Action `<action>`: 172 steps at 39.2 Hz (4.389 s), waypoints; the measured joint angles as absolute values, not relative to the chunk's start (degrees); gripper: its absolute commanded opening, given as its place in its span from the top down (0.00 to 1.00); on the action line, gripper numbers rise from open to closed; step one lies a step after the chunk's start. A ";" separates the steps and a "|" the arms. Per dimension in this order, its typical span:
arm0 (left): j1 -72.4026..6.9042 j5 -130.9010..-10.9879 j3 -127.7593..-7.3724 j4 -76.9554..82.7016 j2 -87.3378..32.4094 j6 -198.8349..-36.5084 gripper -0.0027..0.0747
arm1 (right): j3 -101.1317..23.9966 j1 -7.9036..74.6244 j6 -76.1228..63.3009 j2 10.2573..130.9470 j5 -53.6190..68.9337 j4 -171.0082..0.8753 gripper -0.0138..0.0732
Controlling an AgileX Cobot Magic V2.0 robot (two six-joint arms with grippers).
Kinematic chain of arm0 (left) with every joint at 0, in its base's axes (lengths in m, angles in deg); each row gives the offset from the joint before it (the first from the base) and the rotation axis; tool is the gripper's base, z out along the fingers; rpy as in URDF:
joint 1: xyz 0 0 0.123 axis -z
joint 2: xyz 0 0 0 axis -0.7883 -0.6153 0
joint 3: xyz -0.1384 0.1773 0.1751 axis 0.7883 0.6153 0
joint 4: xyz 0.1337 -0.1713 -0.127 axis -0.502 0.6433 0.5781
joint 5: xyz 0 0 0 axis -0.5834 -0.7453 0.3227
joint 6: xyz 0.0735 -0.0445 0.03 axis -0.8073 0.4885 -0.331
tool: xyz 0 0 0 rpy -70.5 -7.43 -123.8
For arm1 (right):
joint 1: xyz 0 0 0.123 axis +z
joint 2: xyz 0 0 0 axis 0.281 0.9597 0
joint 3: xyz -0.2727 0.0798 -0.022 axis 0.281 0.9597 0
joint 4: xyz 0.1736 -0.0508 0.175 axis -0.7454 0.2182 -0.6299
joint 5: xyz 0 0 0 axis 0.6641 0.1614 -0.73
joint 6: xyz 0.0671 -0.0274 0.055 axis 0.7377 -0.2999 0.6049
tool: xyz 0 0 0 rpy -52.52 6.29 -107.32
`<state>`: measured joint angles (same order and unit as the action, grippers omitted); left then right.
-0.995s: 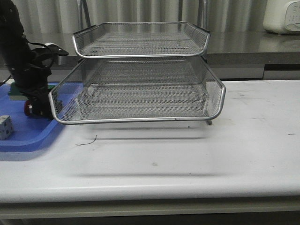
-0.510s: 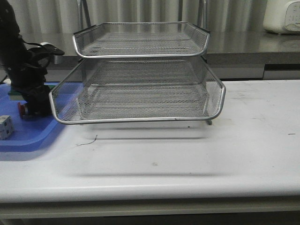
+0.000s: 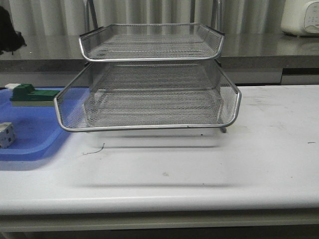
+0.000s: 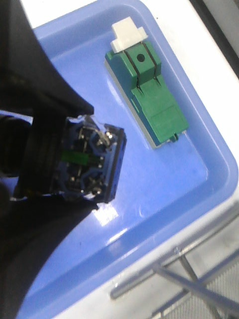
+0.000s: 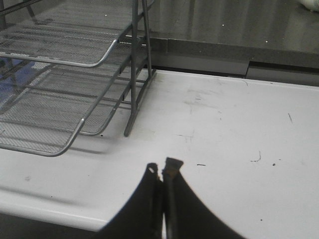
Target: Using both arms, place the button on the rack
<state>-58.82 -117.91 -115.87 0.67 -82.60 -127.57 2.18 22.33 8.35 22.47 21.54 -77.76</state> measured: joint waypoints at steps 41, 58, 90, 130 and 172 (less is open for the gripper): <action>-22.14 -123.75 -109.46 -7.64 -71.58 -109.58 0.92 | 2.18 22.33 8.35 22.47 21.54 -77.76 0.91; -20.61 -116.46 -108.98 -8.22 -83.24 -109.36 0.81 | 2.18 22.33 8.35 22.47 21.54 -77.76 0.91; -20.61 -128.17 -120.19 -6.61 -85.22 -109.09 0.49 | 2.18 22.33 8.35 22.47 21.54 -77.76 0.91; -39.42 -117.61 -76.00 -19.07 -43.49 -90.05 0.99 | 2.18 22.33 8.35 22.47 21.54 -77.76 0.91; -40.98 -91.65 -32.07 -17.11 30.11 -90.05 0.99 | 2.18 22.33 8.35 22.47 21.54 -77.76 0.91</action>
<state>-40.98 -91.65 -32.07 -17.11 30.11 -90.05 2.18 22.33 8.35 22.47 21.54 -77.76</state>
